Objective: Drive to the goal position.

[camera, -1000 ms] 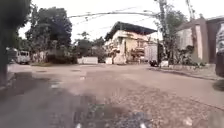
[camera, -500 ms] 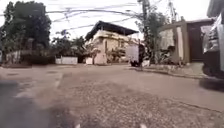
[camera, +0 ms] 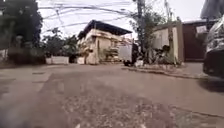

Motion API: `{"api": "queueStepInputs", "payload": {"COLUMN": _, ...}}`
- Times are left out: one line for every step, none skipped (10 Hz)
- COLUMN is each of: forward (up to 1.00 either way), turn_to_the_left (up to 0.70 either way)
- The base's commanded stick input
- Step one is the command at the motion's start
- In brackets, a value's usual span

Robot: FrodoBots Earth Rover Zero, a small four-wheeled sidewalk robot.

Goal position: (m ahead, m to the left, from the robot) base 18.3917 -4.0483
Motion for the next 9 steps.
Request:
{"api": "queueStepInputs", "payload": {"forward": 0.85, "turn_to_the_left": 0.0}}
{"api": "queueStepInputs", "payload": {"forward": 0.85, "turn_to_the_left": 0.0}}
{"api": "queueStepInputs", "payload": {"forward": 0.85, "turn_to_the_left": 0.0}}
{"api": "queueStepInputs", "payload": {"forward": 0.85, "turn_to_the_left": 0.0}}
{"api": "queueStepInputs", "payload": {"forward": 0.85, "turn_to_the_left": 0.0}}
{"api": "queueStepInputs", "payload": {"forward": 0.85, "turn_to_the_left": 0.0}}
{"api": "queueStepInputs", "payload": {"forward": 0.85, "turn_to_the_left": 0.0}}
{"api": "queueStepInputs", "payload": {"forward": 0.85, "turn_to_the_left": 0.0}}
{"api": "queueStepInputs", "payload": {"forward": 0.85, "turn_to_the_left": 0.0}}
